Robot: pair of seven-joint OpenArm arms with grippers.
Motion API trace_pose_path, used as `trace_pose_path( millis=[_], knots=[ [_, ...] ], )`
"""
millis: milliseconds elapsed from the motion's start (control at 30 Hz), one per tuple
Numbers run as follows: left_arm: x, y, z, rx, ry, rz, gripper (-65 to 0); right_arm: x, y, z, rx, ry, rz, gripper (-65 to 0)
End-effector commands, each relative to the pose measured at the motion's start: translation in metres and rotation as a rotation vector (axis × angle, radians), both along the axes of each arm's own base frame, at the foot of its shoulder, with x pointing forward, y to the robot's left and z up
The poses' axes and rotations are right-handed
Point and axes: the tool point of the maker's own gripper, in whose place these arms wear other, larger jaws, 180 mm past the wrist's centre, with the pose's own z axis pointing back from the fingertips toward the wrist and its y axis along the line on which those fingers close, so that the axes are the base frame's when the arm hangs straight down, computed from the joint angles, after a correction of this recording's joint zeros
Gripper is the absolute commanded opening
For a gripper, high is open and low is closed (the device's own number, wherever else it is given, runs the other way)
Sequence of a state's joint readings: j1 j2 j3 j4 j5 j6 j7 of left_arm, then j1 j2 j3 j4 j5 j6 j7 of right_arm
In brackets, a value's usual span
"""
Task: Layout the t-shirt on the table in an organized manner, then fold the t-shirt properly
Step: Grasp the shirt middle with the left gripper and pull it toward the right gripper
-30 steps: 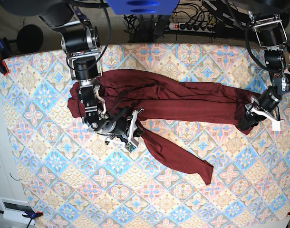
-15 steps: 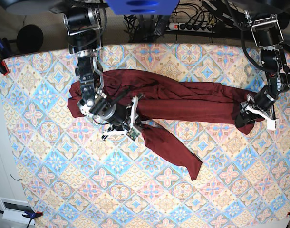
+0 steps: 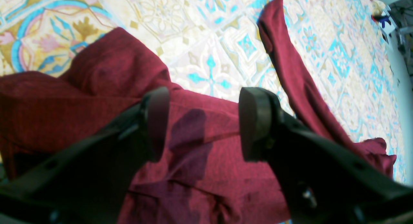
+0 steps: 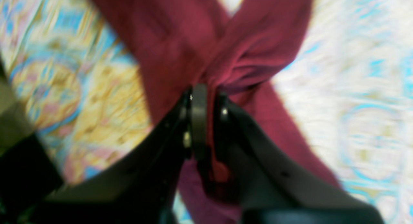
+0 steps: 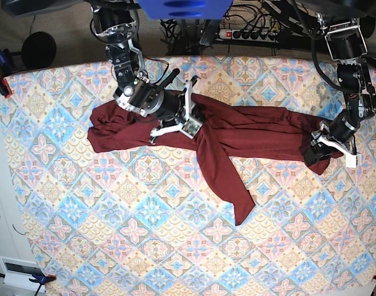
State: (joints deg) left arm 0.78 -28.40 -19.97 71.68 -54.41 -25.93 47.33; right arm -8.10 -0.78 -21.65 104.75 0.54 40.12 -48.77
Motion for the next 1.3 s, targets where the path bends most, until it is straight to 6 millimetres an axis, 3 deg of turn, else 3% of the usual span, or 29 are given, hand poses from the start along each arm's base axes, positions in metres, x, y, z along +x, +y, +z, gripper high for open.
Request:
trace_pose_path(
  millis=[0, 133, 267, 433, 500, 700, 833, 1100, 1267],
  knots=[
    [0.01, 0.006, 0.02, 0.009, -0.061, 0.001, -31.3, 0.009, 0.01, 0.018, 0.051, -0.048, 0.011, -63.7],
    [0.011, 0.005, 0.021, 0.009, -0.063, -0.003, -31.1, 0.008, 0.006, 0.007, 0.038, -0.02, 0.001, -55.1],
    [0.02, -0.012, 0.047, 0.042, -0.133, -0.062, -30.7, 0.017, -0.008, 0.014, 0.038, -0.043, -0.039, -41.6],
    [0.043, -0.056, 0.073, 0.054, -0.208, -0.18, -30.7, 0.019, -0.008, 0.024, 0.048, -0.074, -0.043, -40.0],
    [0.056, -0.065, 0.077, 0.046, -0.219, -0.179, -30.7, 0.019, -0.008, 0.026, 0.05, -0.078, -0.044, -40.0],
    [0.095, -0.084, 0.065, 0.051, -0.182, -0.129, -30.7, 0.027, -0.02, 0.037, 0.053, -0.113, -0.084, -41.1],
    [0.11, -0.121, 0.047, 0.059, -0.134, -0.183, -30.7, 0.027, -0.021, 0.039, 0.054, -0.119, -0.083, -41.1],
    [0.117, -0.176, 0.018, 0.059, -0.063, -0.228, -30.7, 0.027, -0.021, 0.039, 0.056, -0.121, -0.083, -41.1],
    [0.12, -0.184, -0.009, 0.063, 0.004, -0.123, -30.6, 0.027, -0.021, 0.039, 0.056, -0.121, -0.083, -41.1]
  ],
)
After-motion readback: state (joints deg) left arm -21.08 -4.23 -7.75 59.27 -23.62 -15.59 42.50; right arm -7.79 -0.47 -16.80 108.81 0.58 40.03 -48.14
